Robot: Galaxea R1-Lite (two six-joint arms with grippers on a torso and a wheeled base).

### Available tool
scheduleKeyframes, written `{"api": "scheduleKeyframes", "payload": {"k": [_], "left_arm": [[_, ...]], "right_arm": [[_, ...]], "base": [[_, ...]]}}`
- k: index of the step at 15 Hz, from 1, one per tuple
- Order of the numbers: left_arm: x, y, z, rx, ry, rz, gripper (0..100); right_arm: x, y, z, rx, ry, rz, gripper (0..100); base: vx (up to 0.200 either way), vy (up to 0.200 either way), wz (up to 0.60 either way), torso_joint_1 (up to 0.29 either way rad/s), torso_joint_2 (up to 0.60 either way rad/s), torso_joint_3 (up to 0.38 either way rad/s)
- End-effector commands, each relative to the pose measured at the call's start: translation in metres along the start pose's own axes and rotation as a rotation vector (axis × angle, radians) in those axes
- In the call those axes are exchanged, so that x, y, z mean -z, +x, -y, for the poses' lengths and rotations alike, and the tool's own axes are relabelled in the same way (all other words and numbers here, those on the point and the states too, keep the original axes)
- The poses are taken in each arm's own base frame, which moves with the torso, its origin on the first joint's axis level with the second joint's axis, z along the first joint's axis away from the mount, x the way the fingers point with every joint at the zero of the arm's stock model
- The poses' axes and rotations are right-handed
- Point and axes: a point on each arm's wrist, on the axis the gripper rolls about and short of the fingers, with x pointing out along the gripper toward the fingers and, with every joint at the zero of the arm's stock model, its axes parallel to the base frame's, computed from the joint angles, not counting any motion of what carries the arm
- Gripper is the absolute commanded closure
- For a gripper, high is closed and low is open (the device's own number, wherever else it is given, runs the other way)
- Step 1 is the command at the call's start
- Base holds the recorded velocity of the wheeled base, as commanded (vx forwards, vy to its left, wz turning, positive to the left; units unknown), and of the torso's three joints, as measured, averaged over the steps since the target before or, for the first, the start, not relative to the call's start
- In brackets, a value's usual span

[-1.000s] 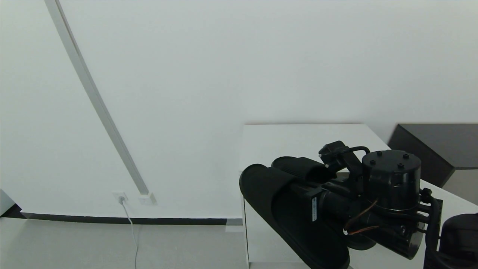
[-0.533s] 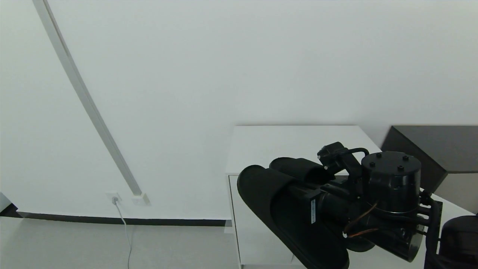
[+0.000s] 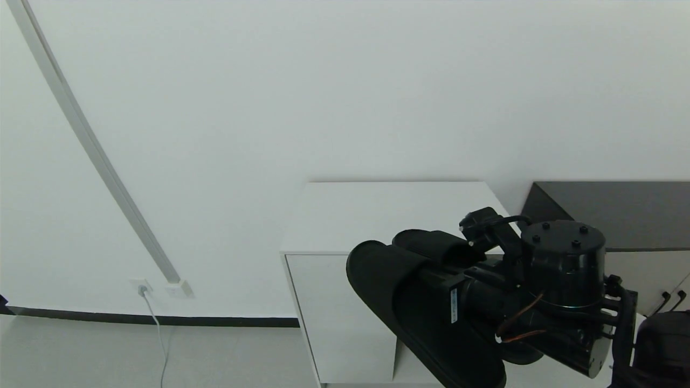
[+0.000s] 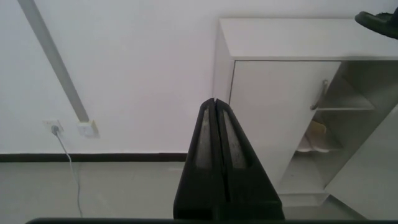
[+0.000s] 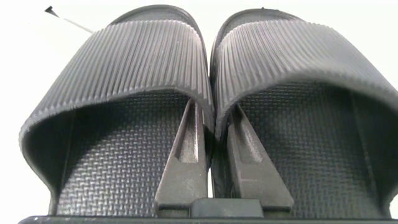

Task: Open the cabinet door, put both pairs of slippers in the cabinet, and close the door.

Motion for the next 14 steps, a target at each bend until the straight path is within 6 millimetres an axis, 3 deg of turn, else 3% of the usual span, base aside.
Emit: {"api": "scheduleKeyframes", "payload": {"k": [1, 7, 14], "left_arm": [[0.0, 0.0001, 0.0, -0.001, 0.0, -0.001, 100], [0.0, 0.0001, 0.0, -0.001, -0.002, -0.001, 100], [0.0, 0.0001, 0.0, -0.001, -0.002, -0.001, 100]], "right_arm": [[0.0021, 0.0002, 0.0002, 0.0, 0.0, -0.006, 100], [0.0027, -0.0004, 0.0021, 0.003, 0.004, 0.006, 100], [0.0073, -0.0013, 0.0053, 0.011, -0.019, -0.007, 100]], "base": [[0.0, -0.2, 0.0, -0.002, 0.01, 0.007], [0.0, -0.2, 0.0, 0.002, 0.0, 0.004], [0.0, 0.0, 0.0, 0.0, 0.0, 0.0]]}}
